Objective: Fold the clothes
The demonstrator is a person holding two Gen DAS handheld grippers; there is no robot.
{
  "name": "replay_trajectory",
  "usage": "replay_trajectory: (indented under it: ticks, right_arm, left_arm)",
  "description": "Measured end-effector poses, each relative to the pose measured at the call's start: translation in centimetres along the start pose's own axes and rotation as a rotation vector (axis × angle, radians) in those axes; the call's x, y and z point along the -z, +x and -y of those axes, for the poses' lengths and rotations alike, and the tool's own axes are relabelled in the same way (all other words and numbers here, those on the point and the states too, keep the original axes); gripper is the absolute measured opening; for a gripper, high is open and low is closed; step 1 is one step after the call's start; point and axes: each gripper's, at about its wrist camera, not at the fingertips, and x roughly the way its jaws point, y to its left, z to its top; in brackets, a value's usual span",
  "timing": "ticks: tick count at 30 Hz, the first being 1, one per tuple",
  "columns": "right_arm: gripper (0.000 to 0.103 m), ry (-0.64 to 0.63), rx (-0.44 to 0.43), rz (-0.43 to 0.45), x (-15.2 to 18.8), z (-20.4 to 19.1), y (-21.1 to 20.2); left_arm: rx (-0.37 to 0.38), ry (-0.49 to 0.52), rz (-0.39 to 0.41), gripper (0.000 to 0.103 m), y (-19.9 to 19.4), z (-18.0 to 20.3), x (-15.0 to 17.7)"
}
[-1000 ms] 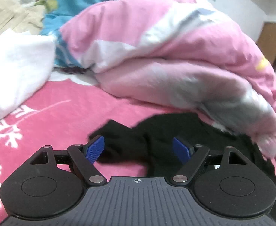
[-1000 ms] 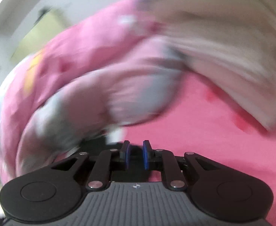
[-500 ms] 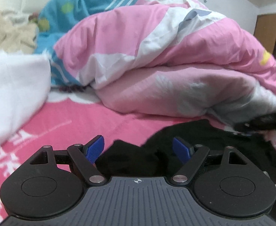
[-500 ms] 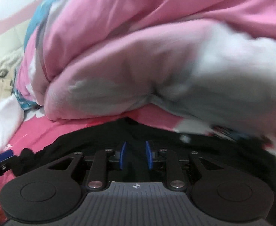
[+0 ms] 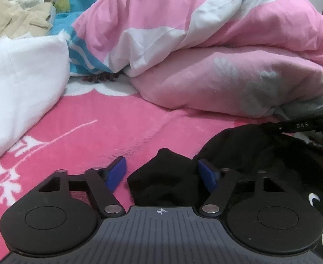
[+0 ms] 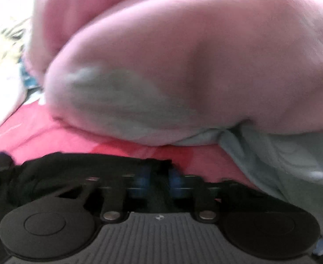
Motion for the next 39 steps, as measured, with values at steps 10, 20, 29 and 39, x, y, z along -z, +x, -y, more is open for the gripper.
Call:
replay_trajectory:
  ticks: [10,20,29,39]
  right_arm:
    - [0.003,0.049,0.109,0.159,1.9,-0.8,1.3]
    - [0.043,0.209,0.201,0.179,1.1,-0.6,-4.4]
    - [0.042,0.011,-0.120,0.103,0.5,-11.2,-6.8]
    - [0.008,-0.187,-0.276,-0.075,0.5,-19.0,-2.3]
  left_arm:
    - [0.006,-0.026,0.033,0.040,-0.4,-0.4,-0.2]
    - [0.017,-0.255,0.063,0.038,-0.9,-4.4,-0.8]
    - [-0.082,-0.498,0.097,0.040,-2.3,-10.2,-1.6]
    - [0.006,-0.512,0.061,0.046,-2.4,-12.0,-1.8]
